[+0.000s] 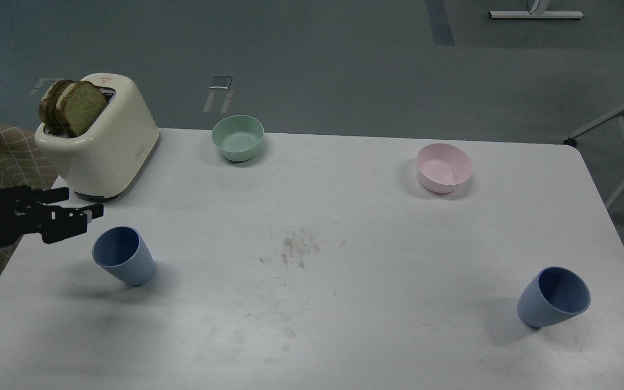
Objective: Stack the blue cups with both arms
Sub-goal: 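Reach the left gripper to the nearby blue cup and grasp it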
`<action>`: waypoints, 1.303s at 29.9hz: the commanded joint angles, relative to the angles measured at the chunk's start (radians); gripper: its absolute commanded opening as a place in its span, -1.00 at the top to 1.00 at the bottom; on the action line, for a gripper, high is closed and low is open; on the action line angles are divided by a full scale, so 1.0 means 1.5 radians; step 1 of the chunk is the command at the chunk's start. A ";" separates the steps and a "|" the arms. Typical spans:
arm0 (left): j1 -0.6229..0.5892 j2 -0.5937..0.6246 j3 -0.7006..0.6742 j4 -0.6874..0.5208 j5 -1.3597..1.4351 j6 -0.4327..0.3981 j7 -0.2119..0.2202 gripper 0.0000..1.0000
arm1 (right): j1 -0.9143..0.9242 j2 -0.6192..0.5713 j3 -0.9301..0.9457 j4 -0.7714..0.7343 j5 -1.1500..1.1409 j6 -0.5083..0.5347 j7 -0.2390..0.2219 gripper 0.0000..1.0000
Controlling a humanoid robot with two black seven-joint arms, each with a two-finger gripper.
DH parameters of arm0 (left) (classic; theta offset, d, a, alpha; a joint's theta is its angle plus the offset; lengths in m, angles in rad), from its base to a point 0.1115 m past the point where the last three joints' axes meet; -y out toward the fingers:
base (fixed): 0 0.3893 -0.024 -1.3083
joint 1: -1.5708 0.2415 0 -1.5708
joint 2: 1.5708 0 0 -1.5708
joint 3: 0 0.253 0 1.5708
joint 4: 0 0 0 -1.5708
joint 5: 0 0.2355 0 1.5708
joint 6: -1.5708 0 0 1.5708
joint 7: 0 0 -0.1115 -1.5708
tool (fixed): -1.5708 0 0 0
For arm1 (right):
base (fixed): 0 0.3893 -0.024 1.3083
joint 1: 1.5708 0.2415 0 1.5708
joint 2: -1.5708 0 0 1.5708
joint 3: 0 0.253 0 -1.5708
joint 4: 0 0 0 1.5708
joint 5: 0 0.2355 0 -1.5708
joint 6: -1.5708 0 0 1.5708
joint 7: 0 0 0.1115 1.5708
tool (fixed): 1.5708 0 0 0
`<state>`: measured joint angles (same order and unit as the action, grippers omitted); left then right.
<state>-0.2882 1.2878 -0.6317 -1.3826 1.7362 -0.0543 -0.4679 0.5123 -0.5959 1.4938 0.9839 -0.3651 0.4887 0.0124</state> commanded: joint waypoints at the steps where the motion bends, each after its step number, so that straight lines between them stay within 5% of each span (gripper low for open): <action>1: 0.004 -0.015 0.012 0.009 0.009 0.008 0.000 -0.66 | -0.001 -0.001 0.001 0.002 0.000 0.000 0.000 -1.00; 11: 0.030 -0.034 0.013 0.029 0.011 0.008 0.000 -0.25 | -0.001 -0.001 0.002 0.002 0.000 0.000 0.000 -1.00; 26: 0.035 -0.060 0.017 0.042 0.015 0.008 -0.005 0.98 | -0.001 -0.001 0.002 -0.001 0.000 0.000 0.000 -1.00; 39: 0.004 -0.019 0.003 0.019 0.032 0.013 -0.014 1.00 | -0.004 -0.002 0.005 -0.004 0.000 0.000 0.000 -1.00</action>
<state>-0.2481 1.2164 -0.6185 -1.3294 1.7845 -0.0352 -0.4886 0.5075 -0.5969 1.4993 0.9786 -0.3651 0.4887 0.0124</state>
